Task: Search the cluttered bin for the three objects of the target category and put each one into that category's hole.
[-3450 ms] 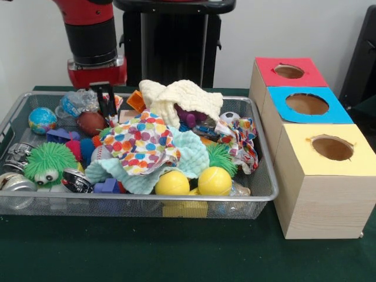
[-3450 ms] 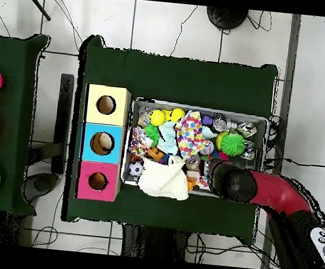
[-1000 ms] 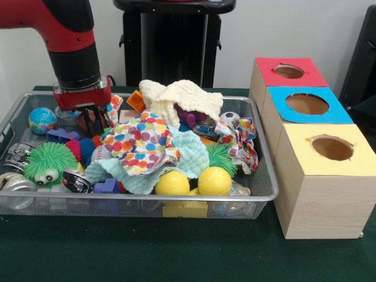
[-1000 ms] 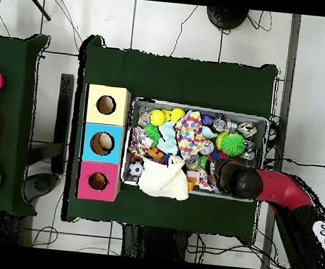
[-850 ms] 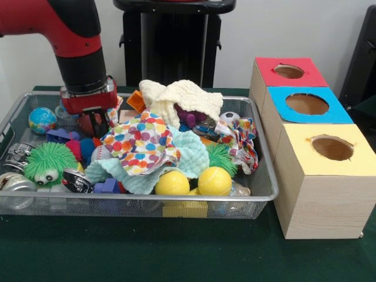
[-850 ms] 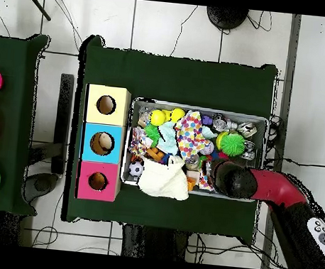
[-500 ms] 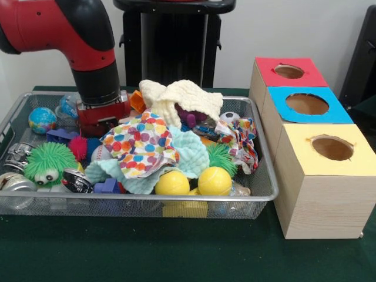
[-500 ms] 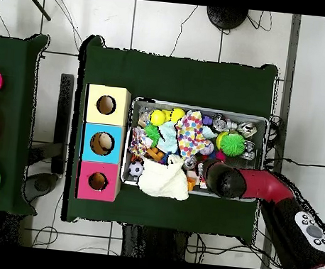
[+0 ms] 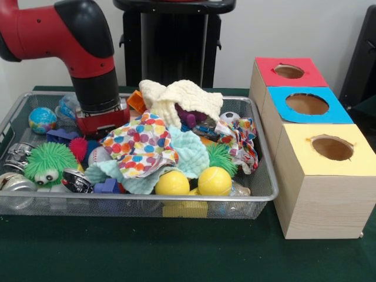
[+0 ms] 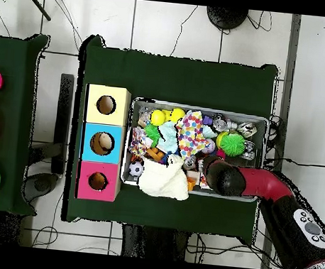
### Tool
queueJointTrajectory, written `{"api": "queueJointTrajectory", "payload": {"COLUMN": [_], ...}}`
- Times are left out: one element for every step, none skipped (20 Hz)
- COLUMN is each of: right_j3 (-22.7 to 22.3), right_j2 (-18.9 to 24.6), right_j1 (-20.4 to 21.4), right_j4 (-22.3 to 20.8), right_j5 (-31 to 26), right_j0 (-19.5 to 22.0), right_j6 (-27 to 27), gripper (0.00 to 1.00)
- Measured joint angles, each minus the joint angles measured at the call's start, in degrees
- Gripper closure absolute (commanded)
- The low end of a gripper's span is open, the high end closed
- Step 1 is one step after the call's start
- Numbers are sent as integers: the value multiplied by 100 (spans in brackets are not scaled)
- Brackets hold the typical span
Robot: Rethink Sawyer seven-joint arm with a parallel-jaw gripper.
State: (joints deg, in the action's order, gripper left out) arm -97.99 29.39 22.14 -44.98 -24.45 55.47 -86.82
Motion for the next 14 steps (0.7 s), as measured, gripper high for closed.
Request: {"api": "queueJointTrajectory", "payload": {"right_j3": [7, 8, 10, 11, 12, 13, 14, 14, 14, 13, 15, 15, 13, 12], "right_j2": [-1, -1, -2, -4, -9, -26, -52, -88, -183, -292, -338, -406, -461, -517], "right_j1": [-4, -4, -5, -5, -5, -6, -5, -3, 12, 31, 35, 34, 39, 44], "right_j4": [0, 0, -2, -4, -5, -6, -5, -6, -5, -8, -8, -9, -9, -8], "right_j5": [9, 18, 40, 68, 104, 152, 203, 266, 436, 613, 696, 805, 886, 966], "right_j0": [-5, -9, -24, -47, -73, -109, -145, -190, -297, -418, -476, -557, -617, -678], "right_j6": [0, 0, 0, 0, 0, 0, 0, 0, 0, 0, 0, 0, 0, 0], "gripper": [100, 100, 100, 100, 100, 100, 100, 100, 100, 100, 100, 100, 100, 100]}}
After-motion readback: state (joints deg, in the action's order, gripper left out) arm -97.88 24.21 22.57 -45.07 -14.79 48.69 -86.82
